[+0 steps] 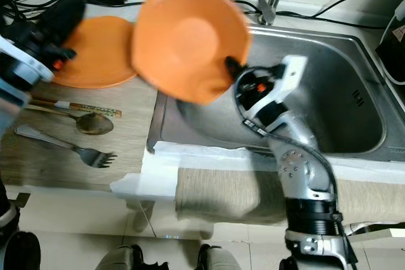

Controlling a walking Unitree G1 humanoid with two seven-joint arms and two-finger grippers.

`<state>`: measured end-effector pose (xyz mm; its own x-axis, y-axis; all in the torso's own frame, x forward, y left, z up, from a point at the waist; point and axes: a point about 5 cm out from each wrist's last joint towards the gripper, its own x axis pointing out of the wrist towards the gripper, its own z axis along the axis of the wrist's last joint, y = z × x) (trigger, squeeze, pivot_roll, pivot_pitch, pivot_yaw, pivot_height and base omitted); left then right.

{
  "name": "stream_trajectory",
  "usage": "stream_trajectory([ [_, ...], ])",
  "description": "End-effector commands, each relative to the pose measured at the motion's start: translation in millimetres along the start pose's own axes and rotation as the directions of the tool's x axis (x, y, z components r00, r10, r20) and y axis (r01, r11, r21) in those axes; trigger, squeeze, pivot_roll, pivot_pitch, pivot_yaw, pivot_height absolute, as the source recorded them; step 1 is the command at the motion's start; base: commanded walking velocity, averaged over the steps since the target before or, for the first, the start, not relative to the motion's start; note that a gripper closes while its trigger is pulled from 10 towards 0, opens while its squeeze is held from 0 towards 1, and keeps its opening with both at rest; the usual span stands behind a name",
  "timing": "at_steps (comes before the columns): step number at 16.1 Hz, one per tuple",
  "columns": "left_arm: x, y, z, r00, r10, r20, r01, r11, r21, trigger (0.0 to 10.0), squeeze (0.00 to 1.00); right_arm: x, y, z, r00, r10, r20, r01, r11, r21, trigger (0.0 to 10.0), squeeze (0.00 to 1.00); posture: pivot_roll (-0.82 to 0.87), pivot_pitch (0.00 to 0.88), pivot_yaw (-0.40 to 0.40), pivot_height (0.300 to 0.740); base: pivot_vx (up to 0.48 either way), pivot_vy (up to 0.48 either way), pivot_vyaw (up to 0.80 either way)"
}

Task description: Kitchen organization

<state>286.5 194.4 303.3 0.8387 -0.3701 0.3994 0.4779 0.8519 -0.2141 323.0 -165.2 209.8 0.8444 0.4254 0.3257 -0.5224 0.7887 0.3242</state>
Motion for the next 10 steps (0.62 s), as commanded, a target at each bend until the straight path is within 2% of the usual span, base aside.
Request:
stream_trajectory([
  [1,-0.9,4.3,-0.8,1.000,0.023,-0.004,-0.023,1.000,0.004,10.0,0.00,-2.7,-14.5,21.1,0.993,-0.076,0.090,0.081,0.996,-0.047,0.0,0.00,-0.10,0.132,-0.084,0.740,0.000,0.000,0.00],
  [3,-3.0,2.8,-5.6,0.999,-0.002,-0.044,0.003,0.999,0.040,10.0,0.00,-3.9,-31.2,35.5,0.984,-0.142,0.107,0.155,0.980,-0.121,0.0,0.00,-0.11,0.135,-0.079,0.740,0.000,0.000,0.00],
  [5,-10.7,-15.0,-28.2,0.966,-0.133,-0.223,0.178,0.965,0.193,10.0,0.00,-4.8,-48.8,42.1,0.975,-0.214,0.055,0.221,0.937,-0.272,0.0,0.00,-0.11,0.137,-0.083,0.740,0.000,0.000,0.00],
  [6,-14.5,-23.2,-37.4,0.939,-0.182,-0.292,0.253,0.941,0.225,10.0,0.00,-4.4,-57.3,47.3,0.968,-0.248,0.040,0.248,0.917,-0.313,0.0,0.00,-0.11,0.138,-0.082,0.740,0.000,0.000,0.00],
  [8,-16.5,-29.0,-42.5,0.918,-0.217,-0.332,0.303,0.924,0.233,10.0,0.00,-3.4,-64.3,50.5,0.963,-0.270,0.016,0.258,0.900,-0.353,0.0,0.00,-0.11,0.138,-0.083,0.740,0.000,0.000,0.00],
  [9,-18.7,-41.8,-52.2,0.863,-0.288,-0.414,0.409,0.880,0.241,10.0,0.00,-1.3,-78.4,43.3,0.943,-0.296,-0.153,0.201,0.871,-0.448,0.0,0.00,-0.11,0.140,-0.085,0.740,0.000,0.000,0.00],
  [10,-18.0,-45.8,-55.9,0.852,-0.299,-0.431,0.428,0.871,0.241,10.0,0.00,-0.4,-82.1,38.8,0.932,-0.283,-0.228,0.152,0.874,-0.462,0.0,0.00,-0.11,0.140,-0.085,0.740,0.000,0.000,0.00],
])
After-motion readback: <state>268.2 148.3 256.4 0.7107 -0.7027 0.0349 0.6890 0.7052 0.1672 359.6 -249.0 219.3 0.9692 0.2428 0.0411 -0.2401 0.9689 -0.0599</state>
